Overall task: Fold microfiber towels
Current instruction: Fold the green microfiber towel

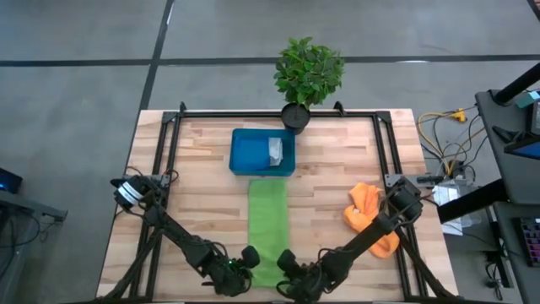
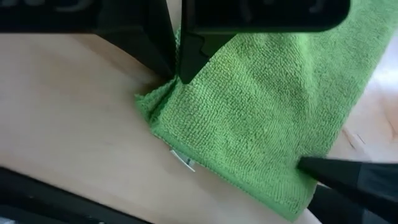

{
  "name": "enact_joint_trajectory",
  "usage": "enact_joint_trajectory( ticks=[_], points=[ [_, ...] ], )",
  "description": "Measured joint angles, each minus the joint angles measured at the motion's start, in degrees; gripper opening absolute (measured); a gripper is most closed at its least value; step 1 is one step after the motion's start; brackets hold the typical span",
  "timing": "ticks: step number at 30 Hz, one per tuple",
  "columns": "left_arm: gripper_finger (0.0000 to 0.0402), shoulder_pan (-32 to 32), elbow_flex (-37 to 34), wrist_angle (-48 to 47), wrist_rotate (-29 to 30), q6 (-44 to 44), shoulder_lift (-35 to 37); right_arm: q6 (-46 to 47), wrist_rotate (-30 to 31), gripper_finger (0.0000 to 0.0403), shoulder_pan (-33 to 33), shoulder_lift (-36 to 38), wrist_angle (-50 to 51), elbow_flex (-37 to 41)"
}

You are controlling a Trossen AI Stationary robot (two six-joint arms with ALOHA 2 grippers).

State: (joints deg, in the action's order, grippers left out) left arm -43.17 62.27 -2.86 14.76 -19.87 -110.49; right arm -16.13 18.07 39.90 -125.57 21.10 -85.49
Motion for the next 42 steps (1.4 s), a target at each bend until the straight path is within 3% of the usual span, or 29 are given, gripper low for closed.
enact_joint_trajectory(
  ticks=[6, 10, 16, 22, 25, 29, 37, 42],
  points=[
    [0.0, -0.08, 0.74, -0.75, -1.92, 1.16, 0.5, 0.15, -0.11, 0.0015, 0.46, 0.25, 0.46, -0.05],
    [0.0, -0.08, 0.79, -1.66, -2.77, 3.65, 2.1, 5.97, -0.37, 0.001, 0.3, 1.27, 1.92, -0.02],
    [0.0, 0.39, 0.53, -1.68, -6.16, 6.08, 5.06, 10.39, -6.23, 0.0009, -0.56, 5.1, 2.25, 0.2],
    [0.0, 1.2, 0.47, -0.16, -10.59, 8.11, 7.45, 13.79, -22.11, 0.0009, -2.38, 8.64, 0.64, 0.44],
    [0.0, 1.35, 0.47, 2.46, -14.1, 10.36, 7.63, 16.97, -27.0, 0.0008, -2.97, 9.36, -0.98, 0.44],
    [0.0, 1.61, 0.3, 7.97, -21.67, 15.07, 7.64, 20.03, -28.53, 0.0008, -2.92, 10.08, -4.49, 0.48],
    [0.0, 2.45, -2.52, 10.38, -24.39, 20.87, 7.62, 24.62, -28.33, 0.0008, -3.82, 11.79, -6.31, 4.24],
    [0.0, 3.05, -7.19, 18.74, -25.46, 25.65, 7.62, 31.32, -28.53, 0.0008, -5.79, 15.46, -16.0, 12.92]
  ],
)
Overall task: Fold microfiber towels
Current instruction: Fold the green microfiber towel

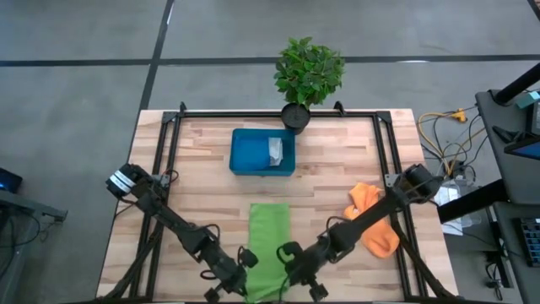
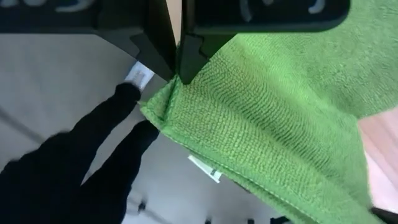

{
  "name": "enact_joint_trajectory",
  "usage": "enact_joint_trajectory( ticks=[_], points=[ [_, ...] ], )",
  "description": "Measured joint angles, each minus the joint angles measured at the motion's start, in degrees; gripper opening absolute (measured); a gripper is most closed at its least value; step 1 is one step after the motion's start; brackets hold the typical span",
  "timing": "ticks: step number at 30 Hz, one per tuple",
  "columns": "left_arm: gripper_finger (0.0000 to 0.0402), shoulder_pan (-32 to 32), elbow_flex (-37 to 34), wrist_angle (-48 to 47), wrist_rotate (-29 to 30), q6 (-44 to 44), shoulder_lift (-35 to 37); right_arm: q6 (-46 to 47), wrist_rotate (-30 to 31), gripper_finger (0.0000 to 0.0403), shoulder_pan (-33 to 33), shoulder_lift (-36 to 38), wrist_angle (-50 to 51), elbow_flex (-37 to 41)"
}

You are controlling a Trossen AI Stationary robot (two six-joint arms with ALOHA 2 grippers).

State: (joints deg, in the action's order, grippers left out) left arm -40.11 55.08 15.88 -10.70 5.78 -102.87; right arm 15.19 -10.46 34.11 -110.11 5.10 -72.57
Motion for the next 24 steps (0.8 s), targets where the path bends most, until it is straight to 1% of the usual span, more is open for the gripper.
enact_joint_trajectory(
  ticks=[3, 7, 10, 13, 16, 19, 24],
  points=[
    [0.0, 0.56, -4.48, 8.09, -0.8, 4.68, 0.07, 5.17, -0.27, 0.0008, -1.65, 2.67, -7.94, 6.41],
    [0.0, 1.96, -11.5, 22.42, -1.69, 12.4, 0.07, 10.63, -0.68, 0.0008, -3.42, 4.89, -12.89, 13.26],
    [0.0, 3.64, -17.0, 33.27, -0.33, 17.46, 0.15, 13.43, -0.58, 0.0008, -4.35, 5.97, -14.58, 16.15],
    [0.0, 4.78, -21.1, 40.1, 2.18, 20.92, 0.24, 14.65, -0.48, 0.0008, -4.54, 6.15, -15.04, 16.89],
    [0.0, 5.29, -22.81, 41.79, 3.63, 22.34, 0.59, 14.83, -0.54, 0.0008, -4.32, 6.2, -16.07, 16.16],
    [0.0, 5.56, -22.92, 41.7, 3.74, 22.36, 0.59, 14.92, -0.65, 0.0008, -4.09, 6.2, -16.13, 14.79],
    [0.0, 6.43, -22.94, 41.82, 3.92, 21.94, 0.59, 18.54, -0.2, 0.0009, -4.02, 6.24, -16.24, 12.91]
  ],
)
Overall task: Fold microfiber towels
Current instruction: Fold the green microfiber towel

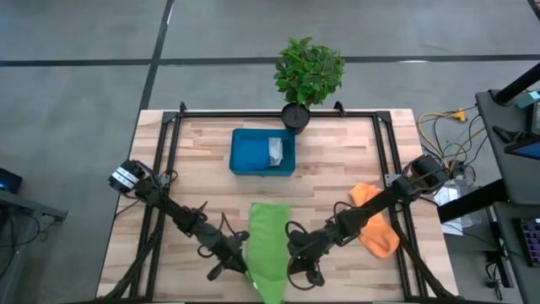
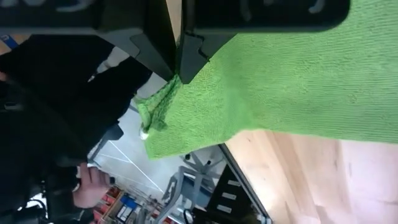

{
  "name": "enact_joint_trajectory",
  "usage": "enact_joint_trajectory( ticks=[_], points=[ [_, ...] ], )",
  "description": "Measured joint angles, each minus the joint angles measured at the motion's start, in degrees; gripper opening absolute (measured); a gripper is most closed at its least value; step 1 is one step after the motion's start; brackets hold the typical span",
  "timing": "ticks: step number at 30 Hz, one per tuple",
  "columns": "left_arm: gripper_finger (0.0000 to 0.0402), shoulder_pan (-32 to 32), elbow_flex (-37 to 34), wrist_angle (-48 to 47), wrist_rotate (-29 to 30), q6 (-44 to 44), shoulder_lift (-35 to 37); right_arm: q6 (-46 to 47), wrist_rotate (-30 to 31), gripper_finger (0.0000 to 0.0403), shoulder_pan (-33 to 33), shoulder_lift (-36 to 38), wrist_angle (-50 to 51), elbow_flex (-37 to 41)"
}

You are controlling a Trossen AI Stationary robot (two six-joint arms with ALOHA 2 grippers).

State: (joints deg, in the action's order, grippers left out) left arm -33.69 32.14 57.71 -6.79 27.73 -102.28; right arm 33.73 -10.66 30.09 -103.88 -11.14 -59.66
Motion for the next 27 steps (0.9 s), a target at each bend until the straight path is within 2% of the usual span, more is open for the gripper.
enact_joint_trajectory(
  ticks=[8, 11, 14, 20, 27],
  points=[
    [0.0, 1.83, -0.35, 0.14, 5.62, 0.02, -0.02, 4.13, 0.6, 0.004, 0.0, 0.0, 0.22, 1.68],
    [0.0, 2.74, -0.55, 0.16, 6.13, 0.27, -0.02, 6.48, 3.36, 0.0062, 0.02, 0.0, -0.07, 2.64],
    [0.0, 3.3, -1.04, 0.14, 9.02, 0.58, -0.02, 7.92, 5.62, 0.009, 0.02, 0.0, -0.25, 2.8],
    [0.0, 3.36, -3.22, 0.36, 17.31, 5.92, -0.02, 9.37, 11.7, 0.0149, 0.02, 0.0, -1.0, 2.83],
    [0.0, 3.36, -4.63, 0.26, 28.92, 19.2, -0.02, 8.35, 15.39, 0.02, 0.02, 0.0, -2.3, 2.85]
  ],
)
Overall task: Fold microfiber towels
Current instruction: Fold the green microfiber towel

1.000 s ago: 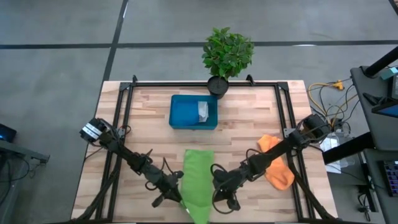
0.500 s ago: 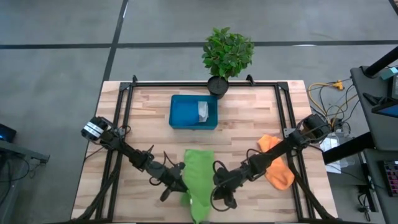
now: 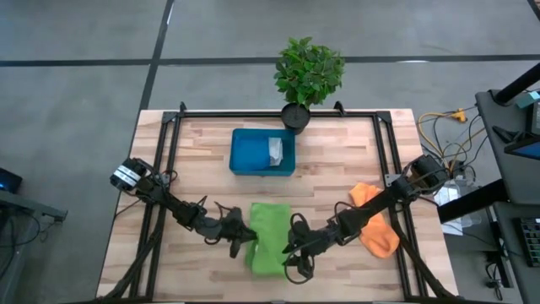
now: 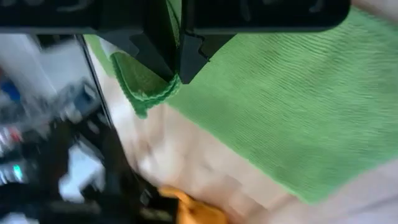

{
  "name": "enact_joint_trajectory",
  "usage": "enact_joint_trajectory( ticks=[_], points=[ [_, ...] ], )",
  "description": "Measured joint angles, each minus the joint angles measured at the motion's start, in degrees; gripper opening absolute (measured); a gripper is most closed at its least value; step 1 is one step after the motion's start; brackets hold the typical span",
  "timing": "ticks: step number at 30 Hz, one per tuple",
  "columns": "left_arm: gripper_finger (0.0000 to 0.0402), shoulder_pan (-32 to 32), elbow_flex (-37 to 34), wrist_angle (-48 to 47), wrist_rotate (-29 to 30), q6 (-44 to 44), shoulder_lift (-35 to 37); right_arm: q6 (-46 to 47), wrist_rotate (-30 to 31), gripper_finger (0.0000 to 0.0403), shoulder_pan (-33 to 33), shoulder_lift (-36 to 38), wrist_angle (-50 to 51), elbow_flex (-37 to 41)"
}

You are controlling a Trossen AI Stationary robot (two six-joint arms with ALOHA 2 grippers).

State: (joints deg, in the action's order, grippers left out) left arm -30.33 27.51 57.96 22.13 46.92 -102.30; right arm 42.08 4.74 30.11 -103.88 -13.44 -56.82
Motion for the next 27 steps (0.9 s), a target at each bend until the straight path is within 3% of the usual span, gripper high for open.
enact_joint_trajectory(
  ticks=[7, 13, 18, 27],
  points=[
    [0.0, 0.29, 0.11, -0.63, 8.77, 10.92, 0.0, -5.06, 4.55, 0.021, 0.0, 0.0, -2.39, -0.02],
    [0.0, 1.24, 0.11, -0.87, 9.92, 11.14, 0.0, -10.36, 10.33, 0.021, -0.04, -0.07, -1.87, -2.15],
    [0.0, 1.4, 0.11, -4.63, 10.06, 11.25, 0.0, -17.56, 10.46, 0.021, 0.0, -0.05, 0.08, -5.06],
    [0.0, 1.38, 0.11, -6.0, 14.52, 8.26, 0.34, -18.08, 10.48, 0.021, 0.0, -0.56, 7.37, -8.01]
  ],
)
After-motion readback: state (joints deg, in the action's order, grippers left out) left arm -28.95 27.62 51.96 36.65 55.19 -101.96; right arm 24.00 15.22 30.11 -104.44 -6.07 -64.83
